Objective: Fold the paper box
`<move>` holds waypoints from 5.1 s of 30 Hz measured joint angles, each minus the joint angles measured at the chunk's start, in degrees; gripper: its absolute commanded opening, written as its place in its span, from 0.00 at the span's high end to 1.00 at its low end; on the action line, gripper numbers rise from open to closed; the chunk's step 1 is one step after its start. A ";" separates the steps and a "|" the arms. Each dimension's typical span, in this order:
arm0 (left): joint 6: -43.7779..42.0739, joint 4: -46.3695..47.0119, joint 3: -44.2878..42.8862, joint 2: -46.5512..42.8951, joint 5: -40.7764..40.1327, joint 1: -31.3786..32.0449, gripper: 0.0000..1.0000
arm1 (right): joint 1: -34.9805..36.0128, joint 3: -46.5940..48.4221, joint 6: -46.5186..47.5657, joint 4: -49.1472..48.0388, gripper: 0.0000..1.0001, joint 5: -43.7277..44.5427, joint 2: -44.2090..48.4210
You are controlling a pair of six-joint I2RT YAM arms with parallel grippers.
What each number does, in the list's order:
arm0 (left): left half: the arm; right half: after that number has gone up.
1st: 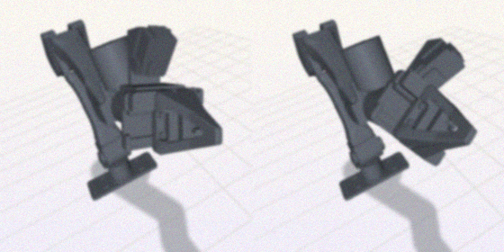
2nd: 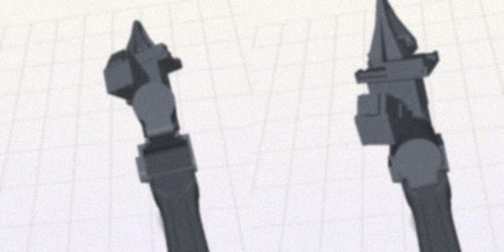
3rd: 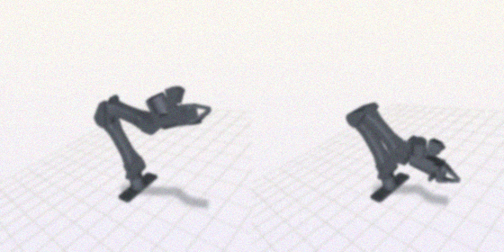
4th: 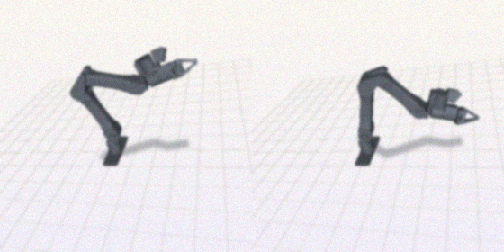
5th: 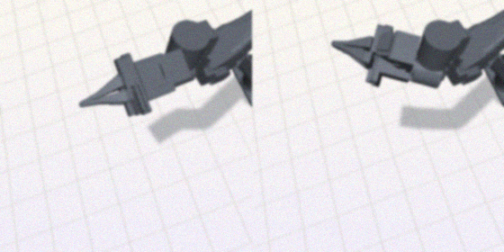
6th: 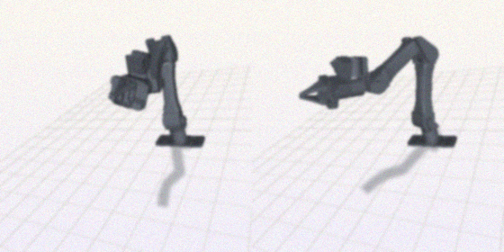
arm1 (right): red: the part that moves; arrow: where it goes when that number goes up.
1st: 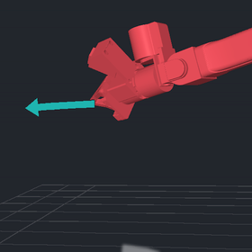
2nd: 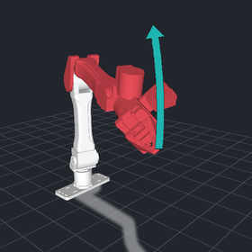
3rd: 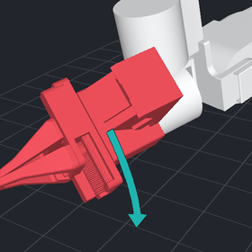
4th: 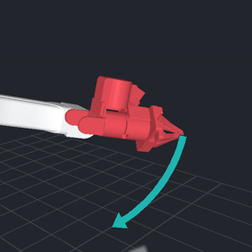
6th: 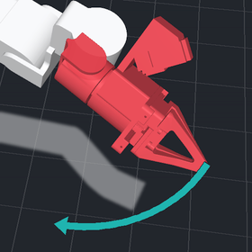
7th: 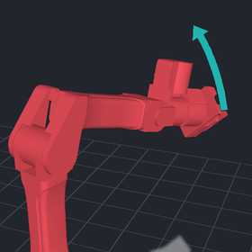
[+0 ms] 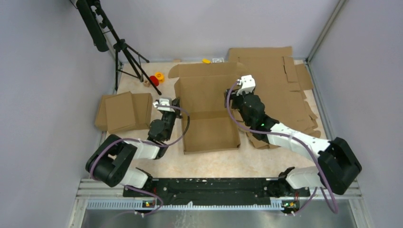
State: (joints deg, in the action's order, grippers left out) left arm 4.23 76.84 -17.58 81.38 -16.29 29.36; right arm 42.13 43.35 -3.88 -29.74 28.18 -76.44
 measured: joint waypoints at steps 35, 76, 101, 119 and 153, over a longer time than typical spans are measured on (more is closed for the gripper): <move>-2.75 3.80 2.91 -1.77 5.40 0.42 1.00 | -26.29 26.10 -10.88 44.37 0.33 -42.99 -8.76; 5.46 -37.24 -16.33 -13.51 -0.66 0.39 0.66 | -22.29 25.68 -5.03 36.15 1.00 -42.73 -5.92; 15.17 -71.82 -36.09 -10.73 -8.37 -0.81 1.00 | -18.84 21.20 -5.53 28.68 1.00 -35.89 -2.47; 19.71 -62.25 -24.06 -15.34 -3.96 -1.18 1.00 | -5.33 9.46 -12.48 11.52 1.00 -3.78 -1.51; 22.58 -65.16 -9.20 -33.99 2.36 -1.03 1.00 | 12.92 -6.32 -12.39 1.40 1.00 21.11 6.47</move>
State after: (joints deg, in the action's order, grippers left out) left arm 26.81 11.68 -26.79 47.40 -13.93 28.34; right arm 55.05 37.04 -16.27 -28.34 49.30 -69.97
